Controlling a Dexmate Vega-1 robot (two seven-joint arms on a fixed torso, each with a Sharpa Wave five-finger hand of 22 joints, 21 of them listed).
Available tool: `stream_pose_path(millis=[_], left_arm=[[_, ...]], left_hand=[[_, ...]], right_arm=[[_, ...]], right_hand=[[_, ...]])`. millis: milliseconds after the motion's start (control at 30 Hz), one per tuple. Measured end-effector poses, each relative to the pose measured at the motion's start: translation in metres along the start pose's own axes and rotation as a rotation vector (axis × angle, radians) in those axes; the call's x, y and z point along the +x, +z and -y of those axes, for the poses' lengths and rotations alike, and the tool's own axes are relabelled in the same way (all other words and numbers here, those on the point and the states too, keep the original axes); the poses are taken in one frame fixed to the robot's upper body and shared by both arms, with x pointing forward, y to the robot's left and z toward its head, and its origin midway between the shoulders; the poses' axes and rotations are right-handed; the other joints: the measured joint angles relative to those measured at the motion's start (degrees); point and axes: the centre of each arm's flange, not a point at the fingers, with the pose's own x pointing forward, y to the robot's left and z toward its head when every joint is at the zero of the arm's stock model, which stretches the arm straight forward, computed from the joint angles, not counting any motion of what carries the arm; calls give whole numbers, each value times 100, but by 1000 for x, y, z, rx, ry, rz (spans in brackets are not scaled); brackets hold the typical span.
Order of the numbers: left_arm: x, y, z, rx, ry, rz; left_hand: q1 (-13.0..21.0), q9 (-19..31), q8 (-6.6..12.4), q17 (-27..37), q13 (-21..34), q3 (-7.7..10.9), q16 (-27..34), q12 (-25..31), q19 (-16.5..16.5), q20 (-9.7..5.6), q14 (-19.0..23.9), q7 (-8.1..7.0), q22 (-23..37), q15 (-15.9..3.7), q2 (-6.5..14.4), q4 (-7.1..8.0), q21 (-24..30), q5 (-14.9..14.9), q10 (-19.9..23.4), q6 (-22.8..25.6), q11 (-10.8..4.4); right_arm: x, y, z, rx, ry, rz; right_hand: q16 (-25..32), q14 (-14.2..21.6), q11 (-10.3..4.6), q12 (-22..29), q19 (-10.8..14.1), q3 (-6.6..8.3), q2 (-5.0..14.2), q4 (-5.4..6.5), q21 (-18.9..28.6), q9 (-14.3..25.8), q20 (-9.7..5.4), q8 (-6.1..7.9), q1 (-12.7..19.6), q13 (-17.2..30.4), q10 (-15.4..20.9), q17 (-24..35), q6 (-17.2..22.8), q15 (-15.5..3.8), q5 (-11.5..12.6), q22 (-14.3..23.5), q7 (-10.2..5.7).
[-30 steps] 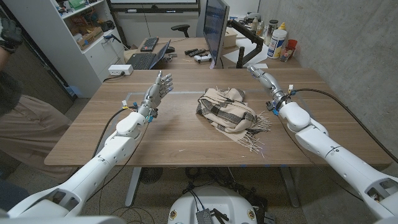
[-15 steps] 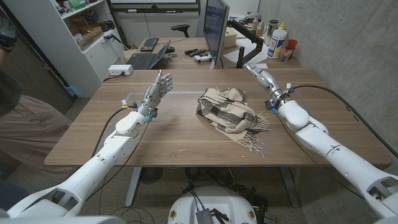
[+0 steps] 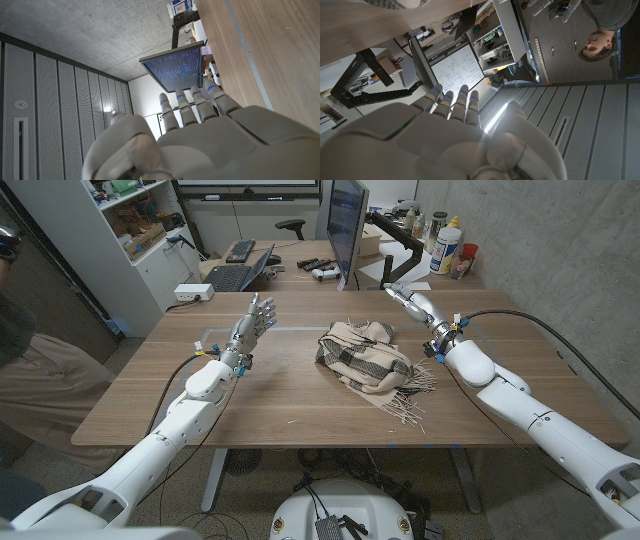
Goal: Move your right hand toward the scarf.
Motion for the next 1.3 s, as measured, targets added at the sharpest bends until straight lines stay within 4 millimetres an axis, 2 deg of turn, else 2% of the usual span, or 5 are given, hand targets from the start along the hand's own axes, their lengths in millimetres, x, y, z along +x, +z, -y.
stream_pose_path(millis=[633, 1300], left_arm=[[-4, -2, -1, -3, 28, 7], [-6, -2, -1, -6, 34, 7]], left_hand=[[45, 0, 0, 1, 0, -3, -33, -45, -32, -32, -120, -15, 0, 2, 0, -34, 0, 0, -60, -15, -16], [91, 0, 5, 1, 0, -2, -33, -44, -32, -31, -119, -14, 0, 3, 0, -33, 0, 0, -119, -14, -34]], right_arm=[[5, 16, -12, -161, 73, 48], [7, 23, -25, -285, 105, 88]], right_hand=[[0, 1, 20, 0, -31, 23, 0, -23, 0, 0, 9, 0, 0, 0, -20, 0, 0, 0, 0, 0, 0], [0, 2, 20, 0, -30, 23, -1, -23, 0, 0, 9, 0, 1, 0, -19, 0, 2, 0, 0, 0, -1]])
